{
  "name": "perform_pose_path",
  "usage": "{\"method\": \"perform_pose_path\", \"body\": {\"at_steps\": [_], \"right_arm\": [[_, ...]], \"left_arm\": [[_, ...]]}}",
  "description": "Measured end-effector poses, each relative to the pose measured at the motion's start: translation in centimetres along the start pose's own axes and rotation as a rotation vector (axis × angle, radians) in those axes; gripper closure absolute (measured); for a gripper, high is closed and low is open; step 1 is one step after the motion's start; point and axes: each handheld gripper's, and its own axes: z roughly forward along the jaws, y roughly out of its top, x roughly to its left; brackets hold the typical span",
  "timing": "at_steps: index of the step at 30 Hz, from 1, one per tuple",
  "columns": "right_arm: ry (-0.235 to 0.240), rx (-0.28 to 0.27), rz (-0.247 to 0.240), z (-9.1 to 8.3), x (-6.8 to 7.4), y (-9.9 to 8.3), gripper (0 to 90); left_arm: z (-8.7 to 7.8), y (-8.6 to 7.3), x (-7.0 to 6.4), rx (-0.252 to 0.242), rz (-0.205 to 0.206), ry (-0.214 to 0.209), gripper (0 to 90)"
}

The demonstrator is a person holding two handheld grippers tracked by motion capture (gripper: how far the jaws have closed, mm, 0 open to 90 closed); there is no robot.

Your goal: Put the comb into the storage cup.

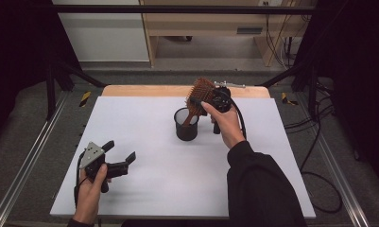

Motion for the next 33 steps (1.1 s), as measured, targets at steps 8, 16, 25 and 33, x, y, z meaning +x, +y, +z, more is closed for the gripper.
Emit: {"method": "perform_pose_path", "body": {"at_steps": [8,16,25,33], "right_arm": [[-0.007,0.001,-0.002,-0.2,0.1,0.1,10.9],[-0.014,0.002,0.002,-0.5,0.2,0.2,7.9],[-0.019,-0.001,-0.010,-0.9,0.7,0.4,7.3],[-0.021,-0.002,-0.016,-1.1,0.8,0.5,7.2]], "left_arm": [[0.0,0.0,0.0,0.002,0.001,-0.002,3.0],[0.0,0.0,0.0,0.003,0.000,-0.002,3.0],[0.0,0.0,0.0,0.003,0.000,-0.002,3.0],[0.0,0.0,-0.1,0.003,0.000,-0.002,3.0]]}}
